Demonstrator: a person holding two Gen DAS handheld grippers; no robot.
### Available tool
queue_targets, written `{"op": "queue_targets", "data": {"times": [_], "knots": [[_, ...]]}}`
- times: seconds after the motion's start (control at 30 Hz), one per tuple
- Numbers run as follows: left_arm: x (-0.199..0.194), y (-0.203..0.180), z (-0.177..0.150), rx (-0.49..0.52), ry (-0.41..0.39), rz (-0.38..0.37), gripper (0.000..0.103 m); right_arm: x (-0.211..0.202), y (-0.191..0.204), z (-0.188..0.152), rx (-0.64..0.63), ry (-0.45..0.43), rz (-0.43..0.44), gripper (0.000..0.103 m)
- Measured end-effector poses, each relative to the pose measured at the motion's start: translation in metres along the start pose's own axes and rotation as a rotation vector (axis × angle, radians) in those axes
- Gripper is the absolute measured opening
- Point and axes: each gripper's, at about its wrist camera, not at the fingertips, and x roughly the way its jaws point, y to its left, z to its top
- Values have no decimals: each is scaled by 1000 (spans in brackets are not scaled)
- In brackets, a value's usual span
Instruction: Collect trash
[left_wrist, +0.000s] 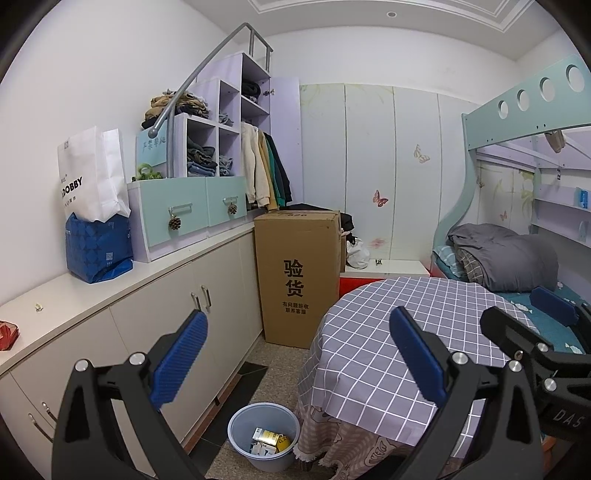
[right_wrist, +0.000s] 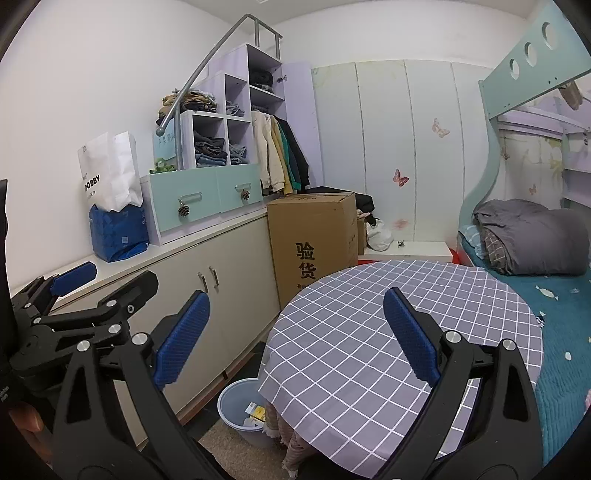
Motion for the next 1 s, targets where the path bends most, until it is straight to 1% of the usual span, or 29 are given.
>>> {"op": "queue_targets", "data": {"times": [1.0], "knots": [[2,5,0,2,2,2,97,3,2,-3,2,22,20,93]]}}
